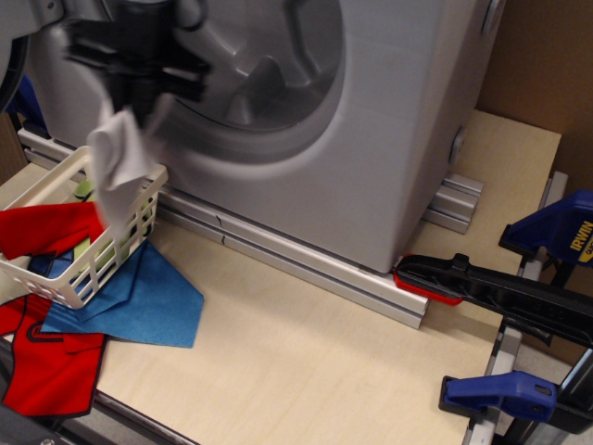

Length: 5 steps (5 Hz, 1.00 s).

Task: Take clothes out of laundry machine

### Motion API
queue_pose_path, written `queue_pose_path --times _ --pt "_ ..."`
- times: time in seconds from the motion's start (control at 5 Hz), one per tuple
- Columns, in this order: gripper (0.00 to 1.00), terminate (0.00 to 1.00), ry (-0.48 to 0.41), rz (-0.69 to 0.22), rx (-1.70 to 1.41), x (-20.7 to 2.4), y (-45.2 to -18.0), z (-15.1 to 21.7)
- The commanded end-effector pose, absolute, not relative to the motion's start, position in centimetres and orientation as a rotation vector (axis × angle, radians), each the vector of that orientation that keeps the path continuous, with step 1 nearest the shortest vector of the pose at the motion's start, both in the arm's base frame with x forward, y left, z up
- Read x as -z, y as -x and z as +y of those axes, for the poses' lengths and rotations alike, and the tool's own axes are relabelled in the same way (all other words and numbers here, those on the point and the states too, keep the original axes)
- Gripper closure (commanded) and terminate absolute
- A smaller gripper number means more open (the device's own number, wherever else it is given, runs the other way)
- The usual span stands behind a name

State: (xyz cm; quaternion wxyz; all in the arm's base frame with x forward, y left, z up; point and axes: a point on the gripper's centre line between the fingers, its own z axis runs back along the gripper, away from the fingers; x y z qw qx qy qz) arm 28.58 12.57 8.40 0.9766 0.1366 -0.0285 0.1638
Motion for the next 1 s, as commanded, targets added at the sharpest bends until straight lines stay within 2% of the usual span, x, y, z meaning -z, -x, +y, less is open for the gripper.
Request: queue_pose_path --times 0.0,0.2,0.4,0.6,0.8 --pt "1.0 0.0 -0.299 -0.098 -0.47 -9.1 -24.7 14.8" --pt "1.0 0.0 -0.264 -0.178 -0.52 -6.6 -24.5 16.3" --pt "1.0 0.0 -0.22 -0.304 -0.552 -4.8 -25.1 17.7" --pt "1.0 0.0 -0.164 -0.338 -0.56 -3.2 -25.6 18.6" --pt "1.0 0.0 -0.125 -0.306 -0.589 -1.2 -25.2 19.2"
